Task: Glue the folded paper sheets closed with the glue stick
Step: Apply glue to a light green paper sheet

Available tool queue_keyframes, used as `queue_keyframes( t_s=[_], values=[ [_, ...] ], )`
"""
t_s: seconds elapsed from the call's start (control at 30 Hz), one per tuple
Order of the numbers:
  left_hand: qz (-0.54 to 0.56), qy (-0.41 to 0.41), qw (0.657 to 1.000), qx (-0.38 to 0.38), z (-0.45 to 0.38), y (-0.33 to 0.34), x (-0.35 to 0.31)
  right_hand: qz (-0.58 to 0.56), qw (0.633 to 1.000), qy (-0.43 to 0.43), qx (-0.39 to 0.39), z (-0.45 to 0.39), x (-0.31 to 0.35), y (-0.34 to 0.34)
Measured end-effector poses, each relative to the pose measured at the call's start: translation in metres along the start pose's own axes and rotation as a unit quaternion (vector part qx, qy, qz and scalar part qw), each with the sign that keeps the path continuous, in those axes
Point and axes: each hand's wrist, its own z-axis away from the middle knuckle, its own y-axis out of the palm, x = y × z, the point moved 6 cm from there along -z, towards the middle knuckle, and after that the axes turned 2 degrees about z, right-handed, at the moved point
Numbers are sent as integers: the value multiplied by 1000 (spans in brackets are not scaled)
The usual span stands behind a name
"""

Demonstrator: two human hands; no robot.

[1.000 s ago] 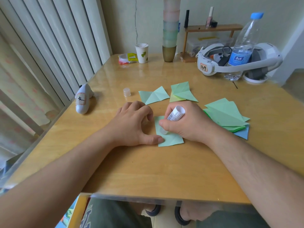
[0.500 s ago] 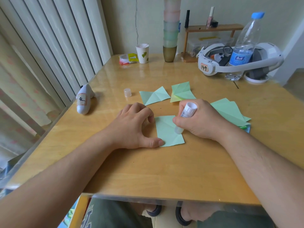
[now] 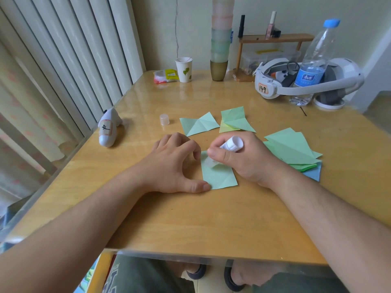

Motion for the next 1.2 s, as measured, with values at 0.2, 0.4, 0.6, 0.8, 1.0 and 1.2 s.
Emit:
queue_keyframes(
  t_s=[0.2, 0.4, 0.6, 0.8, 1.0, 1.2],
  values=[
    [11, -4, 1000, 4, -1, 0, 1, 65, 997, 26, -20, 1, 1, -1],
    [10, 0, 1000, 4, -1, 0, 0, 91, 994, 50, -15, 3, 0, 0],
    [6, -1, 1000, 7, -1, 0, 1, 113, 992, 61, 6, 3, 1, 3],
    [7, 1, 1000, 9, -1, 1, 0, 155, 986, 61, 0, 1, 0, -6],
    [9, 1, 1000, 10, 0, 0, -1, 171, 982, 82, 8, 4, -6, -28],
    [11, 2, 1000, 11, -1, 0, 0, 167, 982, 83, 13, 5, -8, -26]
  ],
)
